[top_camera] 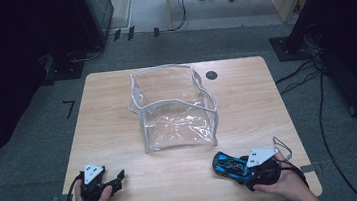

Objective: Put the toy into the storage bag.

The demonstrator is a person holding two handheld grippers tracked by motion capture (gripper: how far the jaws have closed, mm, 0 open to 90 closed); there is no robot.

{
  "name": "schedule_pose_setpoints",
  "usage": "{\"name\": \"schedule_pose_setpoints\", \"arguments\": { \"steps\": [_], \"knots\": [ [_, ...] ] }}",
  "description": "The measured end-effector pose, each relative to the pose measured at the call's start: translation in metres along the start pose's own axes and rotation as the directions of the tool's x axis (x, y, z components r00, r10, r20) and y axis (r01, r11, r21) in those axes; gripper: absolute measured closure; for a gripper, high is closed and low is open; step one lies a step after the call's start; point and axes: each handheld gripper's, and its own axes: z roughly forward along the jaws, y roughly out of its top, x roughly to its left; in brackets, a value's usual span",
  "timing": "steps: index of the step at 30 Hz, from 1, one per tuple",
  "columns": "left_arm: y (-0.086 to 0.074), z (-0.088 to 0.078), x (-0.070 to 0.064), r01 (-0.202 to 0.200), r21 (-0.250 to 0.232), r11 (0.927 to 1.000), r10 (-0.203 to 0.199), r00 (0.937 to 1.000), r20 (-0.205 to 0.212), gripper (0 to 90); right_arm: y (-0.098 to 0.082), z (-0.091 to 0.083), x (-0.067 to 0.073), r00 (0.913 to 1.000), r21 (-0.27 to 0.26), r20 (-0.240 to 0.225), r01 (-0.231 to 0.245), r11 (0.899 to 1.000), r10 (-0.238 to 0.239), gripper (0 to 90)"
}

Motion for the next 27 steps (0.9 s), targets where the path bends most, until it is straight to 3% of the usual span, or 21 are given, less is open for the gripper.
{"name": "schedule_pose_setpoints", "arguments": {
  "steps": [10, 19, 27],
  "knots": [
    [0.0001, 0.0001, -0.0001, -0.001, 0.000, 1.0000, 0.001, 1.0000, 0.000, 24.3, 0.0039, -0.0060, -0.0029, 0.9982, -0.039, 0.006, -0.059, 0.997, 0.060, 24.8],
    [0.0000, 0.0002, -0.0004, -0.002, 0.000, 1.0000, 0.002, 1.0000, -0.003, 24.3, 0.0036, -0.0085, -0.0048, 0.9966, -0.054, 0.016, -0.080, 0.995, 0.081, 24.8],
    [0.0000, 0.0004, -0.0005, -0.003, 0.000, 1.0000, 0.003, 1.0000, -0.003, 24.3, 0.0012, -0.0005, -0.0008, 0.9976, 0.000, 0.035, -0.060, 0.998, 0.060, 24.5]
  ]
}}
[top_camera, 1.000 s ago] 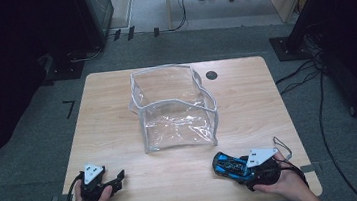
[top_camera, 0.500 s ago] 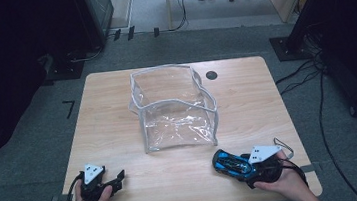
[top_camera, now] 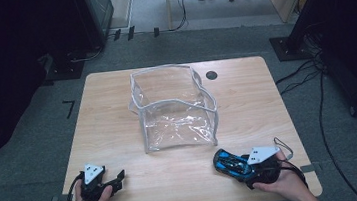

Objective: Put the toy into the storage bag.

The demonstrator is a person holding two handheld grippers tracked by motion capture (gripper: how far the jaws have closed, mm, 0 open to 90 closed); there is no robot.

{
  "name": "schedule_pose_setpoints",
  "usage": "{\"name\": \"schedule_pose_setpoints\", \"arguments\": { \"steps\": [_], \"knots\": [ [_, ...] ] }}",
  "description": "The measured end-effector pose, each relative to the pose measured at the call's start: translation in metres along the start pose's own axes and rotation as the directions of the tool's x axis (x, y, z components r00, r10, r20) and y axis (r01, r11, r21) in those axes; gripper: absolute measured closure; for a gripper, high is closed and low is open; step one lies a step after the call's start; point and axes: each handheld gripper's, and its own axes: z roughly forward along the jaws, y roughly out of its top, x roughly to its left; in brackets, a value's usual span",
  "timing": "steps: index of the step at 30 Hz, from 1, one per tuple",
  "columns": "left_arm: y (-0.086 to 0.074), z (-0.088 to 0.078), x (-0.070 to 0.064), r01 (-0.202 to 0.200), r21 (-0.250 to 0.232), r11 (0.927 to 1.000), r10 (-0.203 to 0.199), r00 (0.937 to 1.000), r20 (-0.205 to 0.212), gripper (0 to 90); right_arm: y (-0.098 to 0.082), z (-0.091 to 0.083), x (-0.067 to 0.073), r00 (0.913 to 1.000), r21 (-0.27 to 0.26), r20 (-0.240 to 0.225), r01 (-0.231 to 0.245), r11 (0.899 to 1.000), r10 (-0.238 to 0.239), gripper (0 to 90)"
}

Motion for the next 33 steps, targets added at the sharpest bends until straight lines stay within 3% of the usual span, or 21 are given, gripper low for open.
{"name": "schedule_pose_setpoints", "arguments": {
  "steps": [3, 12, 15, 22, 26, 33],
  "knots": [
    [0.000, 0.000, 0.000, 0.000, 0.000, 1.0000, 0.000, 1.0000, -0.001, 24.3, 0.002, 0.002, 0.004, 0.9995, 0.016, 0.024, 0.018, 1.000, -0.019, 24.0],
    [0.000, 0.000, 0.000, 0.000, 0.000, 1.0000, 0.000, 1.0000, 0.000, 24.3, 0.016, 0.001, 0.006, 0.9991, -0.010, 0.024, 0.035, 0.999, -0.035, 20.0],
    [0.000, 0.000, 0.000, 0.000, 0.000, 1.0000, 0.000, 1.0000, -0.001, 24.3, 0.019, 0.006, 0.007, 0.9984, 0.008, 0.040, 0.040, 0.999, -0.040, 19.2],
    [0.000, 0.000, -0.001, -0.001, 0.000, 1.0000, 0.001, 1.0000, -0.001, 24.3, 0.023, 0.018, 0.007, 0.9994, 0.052, 0.032, 0.015, 0.999, -0.016, 22.1],
    [0.000, 0.000, -0.001, -0.003, 0.000, 1.0000, 0.003, 1.0000, -0.003, 24.3, 0.024, 0.019, 0.005, 0.9998, 0.048, 0.016, -0.009, 0.999, 0.008, 24.6],
    [0.000, 0.000, -0.001, -0.005, 0.001, 1.0000, 0.005, 1.0000, -0.004, 24.3, 0.025, 0.018, 0.006, 0.9999, 0.053, 0.015, -0.007, 0.999, 0.006, 26.1]
  ]
}}
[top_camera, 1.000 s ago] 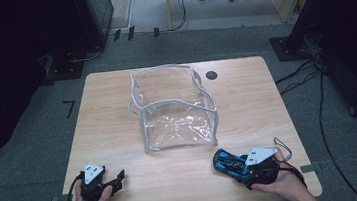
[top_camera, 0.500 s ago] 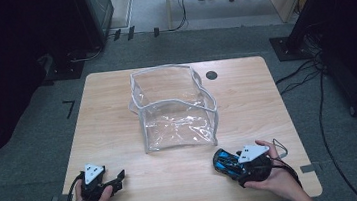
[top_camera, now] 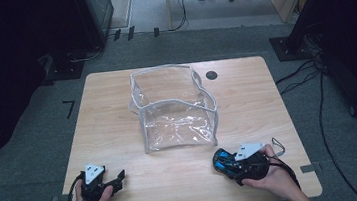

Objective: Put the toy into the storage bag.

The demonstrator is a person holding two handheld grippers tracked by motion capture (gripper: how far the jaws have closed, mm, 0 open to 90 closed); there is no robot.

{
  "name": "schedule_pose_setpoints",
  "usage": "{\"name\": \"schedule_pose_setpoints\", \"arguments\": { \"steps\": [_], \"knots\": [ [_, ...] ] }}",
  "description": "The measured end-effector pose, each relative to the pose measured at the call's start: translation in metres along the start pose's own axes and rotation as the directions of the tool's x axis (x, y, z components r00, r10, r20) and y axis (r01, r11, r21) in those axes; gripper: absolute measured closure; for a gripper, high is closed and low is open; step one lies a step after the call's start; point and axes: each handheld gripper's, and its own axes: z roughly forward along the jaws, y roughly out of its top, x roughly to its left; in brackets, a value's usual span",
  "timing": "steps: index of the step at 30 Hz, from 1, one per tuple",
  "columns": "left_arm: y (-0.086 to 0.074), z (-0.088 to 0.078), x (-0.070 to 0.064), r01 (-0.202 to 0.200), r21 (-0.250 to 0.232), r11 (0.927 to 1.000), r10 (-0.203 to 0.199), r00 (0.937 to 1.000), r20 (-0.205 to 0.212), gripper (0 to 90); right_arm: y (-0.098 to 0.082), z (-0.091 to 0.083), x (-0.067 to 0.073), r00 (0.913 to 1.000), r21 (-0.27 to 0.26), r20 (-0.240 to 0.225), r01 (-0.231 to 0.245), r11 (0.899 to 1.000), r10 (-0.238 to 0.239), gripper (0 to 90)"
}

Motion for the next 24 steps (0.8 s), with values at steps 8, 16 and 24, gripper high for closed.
{"name": "schedule_pose_setpoints", "arguments": {
  "steps": [8, 16, 24],
  "knots": [
    [0.0000, 0.0001, -0.0001, -0.004, 0.001, 1.0000, 0.004, 1.0000, 0.001, 24.4, 0.0004, -0.0085, -0.0018, 0.9997, -0.059, 0.003, -0.025, 0.998, 0.026, 28.7],
    [0.0000, 0.0000, -0.0003, -0.007, 0.001, 1.0000, 0.007, 1.0000, 0.001, 24.4, 0.0020, -0.0085, -0.0004, 0.9997, -0.043, 0.012, -0.022, 0.999, 0.023, 28.5],
    [0.0001, 0.0004, -0.0006, -0.008, 0.001, 1.0000, 0.008, 1.0000, -0.001, 24.4, 0.0082, -0.0053, 0.0013, 0.9976, -0.038, 0.024, -0.064, 0.997, 0.065, 22.8]
  ]
}}
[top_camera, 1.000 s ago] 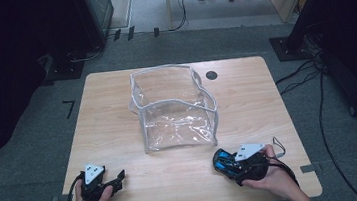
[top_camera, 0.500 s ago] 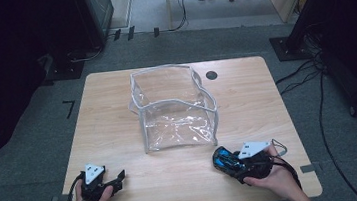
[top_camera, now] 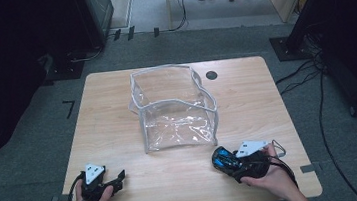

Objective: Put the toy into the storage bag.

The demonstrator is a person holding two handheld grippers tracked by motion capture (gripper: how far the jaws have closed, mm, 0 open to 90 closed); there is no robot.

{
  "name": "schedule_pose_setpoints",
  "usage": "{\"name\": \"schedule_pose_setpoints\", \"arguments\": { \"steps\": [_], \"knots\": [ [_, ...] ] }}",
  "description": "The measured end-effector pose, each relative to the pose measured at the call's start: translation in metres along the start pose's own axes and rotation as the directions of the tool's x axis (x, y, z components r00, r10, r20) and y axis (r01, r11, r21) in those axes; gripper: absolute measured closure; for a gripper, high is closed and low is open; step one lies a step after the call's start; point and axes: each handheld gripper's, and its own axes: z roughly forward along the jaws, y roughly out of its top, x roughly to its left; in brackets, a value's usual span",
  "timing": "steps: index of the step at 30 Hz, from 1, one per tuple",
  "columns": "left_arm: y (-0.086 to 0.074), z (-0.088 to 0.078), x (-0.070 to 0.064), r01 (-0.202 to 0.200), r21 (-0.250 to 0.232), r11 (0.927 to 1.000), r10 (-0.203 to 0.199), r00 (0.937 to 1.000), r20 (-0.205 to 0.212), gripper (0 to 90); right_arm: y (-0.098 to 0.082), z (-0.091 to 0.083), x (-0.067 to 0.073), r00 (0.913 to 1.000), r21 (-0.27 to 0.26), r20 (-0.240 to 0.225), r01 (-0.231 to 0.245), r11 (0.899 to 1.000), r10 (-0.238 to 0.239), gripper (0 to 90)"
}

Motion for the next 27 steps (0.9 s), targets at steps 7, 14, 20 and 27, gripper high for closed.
{"name": "schedule_pose_setpoints", "arguments": {
  "steps": [7, 14, 20, 27],
  "knots": [
    [0.000, 0.000, 0.000, 0.000, 0.000, 1.0000, 0.000, 1.0000, 0.000, 24.4, 0.012, 0.010, 0.003, 0.9992, 0.075, 0.035, 0.014, 0.997, -0.017, 19.2],
    [0.000, 0.000, 0.000, -0.001, 0.000, 1.0000, 0.001, 1.0000, 0.001, 24.4, 0.027, 0.026, 0.007, 0.9994, 0.135, 0.025, 0.022, 0.991, -0.026, 19.8],
    [0.000, 0.000, 0.000, -0.006, 0.001, 1.0000, 0.006, 1.0000, 0.000, 24.4, 0.026, 0.027, 0.006, 0.9995, 0.115, 0.028, 0.011, 0.993, -0.014, 25.5],
    [0.000, 0.000, -0.001, -0.007, 0.001, 1.0000, 0.007, 1.0000, -0.001, 24.4, 0.022, 0.022, 0.010, 0.9976, 0.063, 0.051, 0.044, 0.997, -0.047, 25.8]
  ]
}}
